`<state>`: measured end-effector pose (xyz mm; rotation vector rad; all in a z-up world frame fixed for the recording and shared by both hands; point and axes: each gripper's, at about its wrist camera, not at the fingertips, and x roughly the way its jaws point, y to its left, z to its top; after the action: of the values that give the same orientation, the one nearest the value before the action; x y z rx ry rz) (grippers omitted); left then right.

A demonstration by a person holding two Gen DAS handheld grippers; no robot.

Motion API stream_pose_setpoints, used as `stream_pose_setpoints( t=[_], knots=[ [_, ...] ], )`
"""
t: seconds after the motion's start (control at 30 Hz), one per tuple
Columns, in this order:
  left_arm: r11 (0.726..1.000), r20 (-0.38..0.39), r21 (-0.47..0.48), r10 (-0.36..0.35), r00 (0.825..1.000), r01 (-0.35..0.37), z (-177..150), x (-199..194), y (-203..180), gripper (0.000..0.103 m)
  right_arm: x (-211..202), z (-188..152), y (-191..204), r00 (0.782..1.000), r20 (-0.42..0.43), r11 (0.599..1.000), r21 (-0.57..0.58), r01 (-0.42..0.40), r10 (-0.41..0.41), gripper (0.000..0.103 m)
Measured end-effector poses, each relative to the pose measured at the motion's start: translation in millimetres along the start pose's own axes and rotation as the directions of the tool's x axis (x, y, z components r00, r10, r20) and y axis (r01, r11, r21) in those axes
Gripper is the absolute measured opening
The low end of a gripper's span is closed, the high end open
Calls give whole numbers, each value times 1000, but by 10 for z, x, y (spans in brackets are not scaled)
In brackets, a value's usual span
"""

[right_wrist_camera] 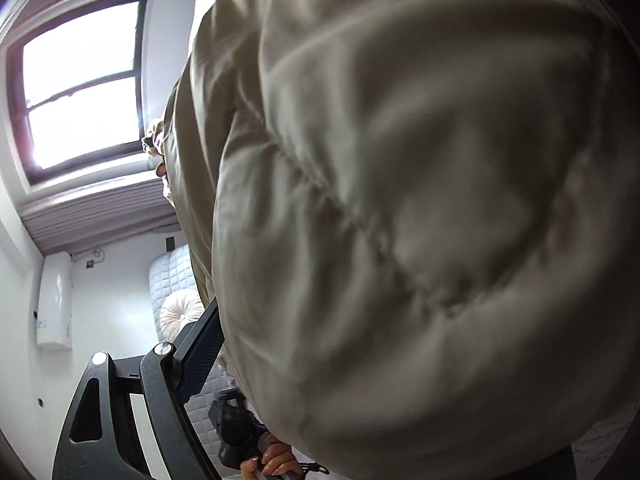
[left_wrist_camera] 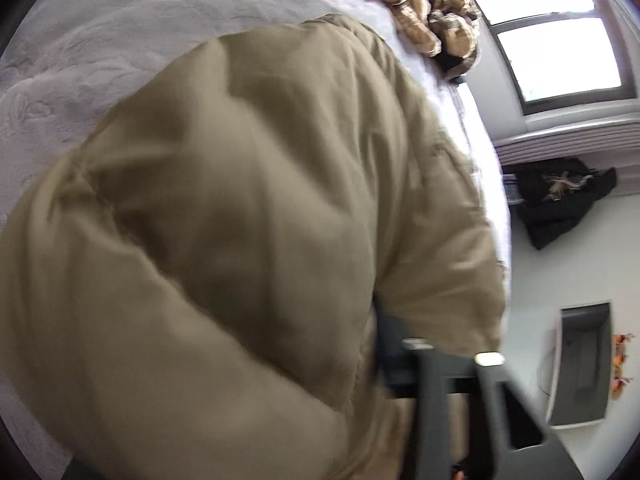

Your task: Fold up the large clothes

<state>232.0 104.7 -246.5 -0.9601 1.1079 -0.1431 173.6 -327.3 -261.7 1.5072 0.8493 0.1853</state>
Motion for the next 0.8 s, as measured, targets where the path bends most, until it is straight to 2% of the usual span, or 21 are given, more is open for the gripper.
stream_pose_setpoints(
  t=[0.07,0.13,0.23,0.47,0.63,0.8],
  knots=[
    [999,17,38,-5,1000,4,0,-56,-117,22,8,14,-6,1000,-19,1000,22,12,-12,73],
    [997,29,74,-17,999,15,-4,-136,-214,20,-11,28,-25,999,-33,999,45,11,-10,44],
    [993,43,112,-38,998,33,2,-302,-327,20,-88,-5,18,999,-33,999,41,-20,21,28],
    [970,21,234,-71,997,64,-15,-689,-512,20,-300,-161,247,998,-32,997,-47,-54,53,24],
    [957,-35,278,-72,997,79,-134,-991,-416,20,-502,-341,248,998,-34,997,-61,-45,43,24],
    [956,-99,280,-64,993,90,-409,-1356,-145,20,-673,-692,168,998,-51,997,-68,-25,22,24]
  ],
)
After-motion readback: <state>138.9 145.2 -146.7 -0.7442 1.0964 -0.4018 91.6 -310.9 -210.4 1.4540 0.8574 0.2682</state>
